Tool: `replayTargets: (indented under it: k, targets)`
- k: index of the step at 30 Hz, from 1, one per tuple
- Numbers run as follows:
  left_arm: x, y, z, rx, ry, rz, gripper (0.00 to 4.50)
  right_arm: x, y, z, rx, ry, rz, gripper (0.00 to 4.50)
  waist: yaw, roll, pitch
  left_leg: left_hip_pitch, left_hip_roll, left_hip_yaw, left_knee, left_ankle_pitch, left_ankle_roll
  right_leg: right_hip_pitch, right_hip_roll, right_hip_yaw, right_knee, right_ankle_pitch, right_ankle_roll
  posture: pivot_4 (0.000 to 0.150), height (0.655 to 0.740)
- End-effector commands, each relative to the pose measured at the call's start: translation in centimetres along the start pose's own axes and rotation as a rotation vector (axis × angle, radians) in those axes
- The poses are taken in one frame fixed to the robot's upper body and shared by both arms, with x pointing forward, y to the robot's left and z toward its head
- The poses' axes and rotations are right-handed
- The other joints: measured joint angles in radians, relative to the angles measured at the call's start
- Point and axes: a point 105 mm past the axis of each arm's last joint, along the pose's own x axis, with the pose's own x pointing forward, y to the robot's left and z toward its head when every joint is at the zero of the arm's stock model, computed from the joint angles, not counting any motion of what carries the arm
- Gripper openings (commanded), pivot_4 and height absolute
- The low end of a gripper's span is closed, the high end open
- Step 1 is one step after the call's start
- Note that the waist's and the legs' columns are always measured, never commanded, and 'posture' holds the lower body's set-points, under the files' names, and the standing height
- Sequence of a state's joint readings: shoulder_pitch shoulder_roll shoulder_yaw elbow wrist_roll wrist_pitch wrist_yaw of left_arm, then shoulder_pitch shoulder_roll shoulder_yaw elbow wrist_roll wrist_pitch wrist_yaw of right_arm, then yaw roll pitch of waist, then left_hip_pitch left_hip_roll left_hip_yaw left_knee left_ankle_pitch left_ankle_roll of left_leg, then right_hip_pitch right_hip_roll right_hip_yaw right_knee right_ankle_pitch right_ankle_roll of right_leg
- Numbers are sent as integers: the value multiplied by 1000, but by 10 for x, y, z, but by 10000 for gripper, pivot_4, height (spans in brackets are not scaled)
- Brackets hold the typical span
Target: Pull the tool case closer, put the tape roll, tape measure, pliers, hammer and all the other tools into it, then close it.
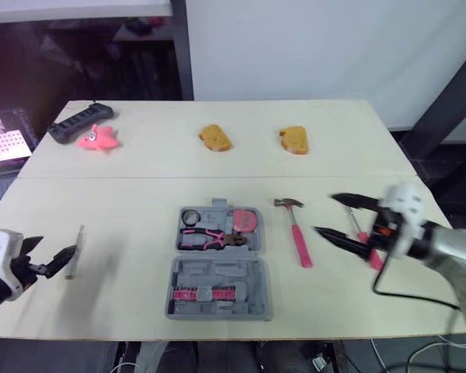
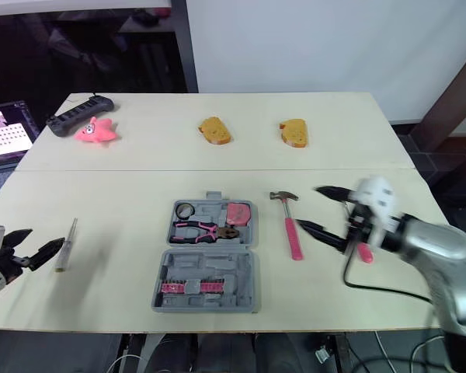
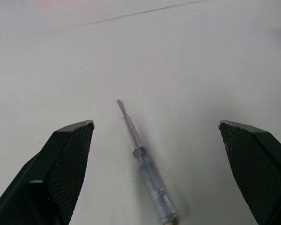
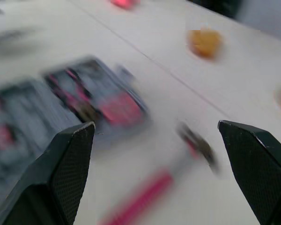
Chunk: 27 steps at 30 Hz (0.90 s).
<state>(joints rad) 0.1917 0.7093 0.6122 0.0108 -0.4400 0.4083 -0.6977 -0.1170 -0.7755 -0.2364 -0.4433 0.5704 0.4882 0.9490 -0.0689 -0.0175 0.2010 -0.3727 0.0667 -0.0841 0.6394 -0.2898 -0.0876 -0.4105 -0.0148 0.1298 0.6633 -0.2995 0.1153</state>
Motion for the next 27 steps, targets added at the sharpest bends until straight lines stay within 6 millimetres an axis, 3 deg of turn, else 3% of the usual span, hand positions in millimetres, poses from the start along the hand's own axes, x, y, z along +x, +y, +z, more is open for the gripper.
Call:
replayTargets:
  k: [1, 10, 17, 27]
  targets:
    - [-1, 1, 12, -96, 30, 116, 44803, 32, 33, 18, -18, -19, 193, 44664, 2, 0, 0, 0, 0, -1, 1, 0, 0, 0, 0, -1, 0, 0, 0, 1500, 7400]
    - [19, -2, 16, -105, 322, 222, 44803, 64, 64, 17, -84, 37, 385, 44664, 21, -1, 0, -2, 0, -4, 6, 0, 0, 1, 0, -4, 0, 0, 0, 1500, 7400]
    - [36, -1, 6, -170, 508, 252, 44803, 69, 71, 15, -86, 41, 407, 44664, 16, -1, -1, -2, 0, -4, 5, 0, 0, 1, 0, -4, 1, 0, 0, 1500, 7400]
    - [63, -6, -9, -189, 560, 223, 44803, 71, 71, 16, -74, 36, 394, 44664, 24, -1, -1, -2, -1, -6, 6, 0, 0, 1, 0, -6, 2, 0, 0, 1500, 7400]
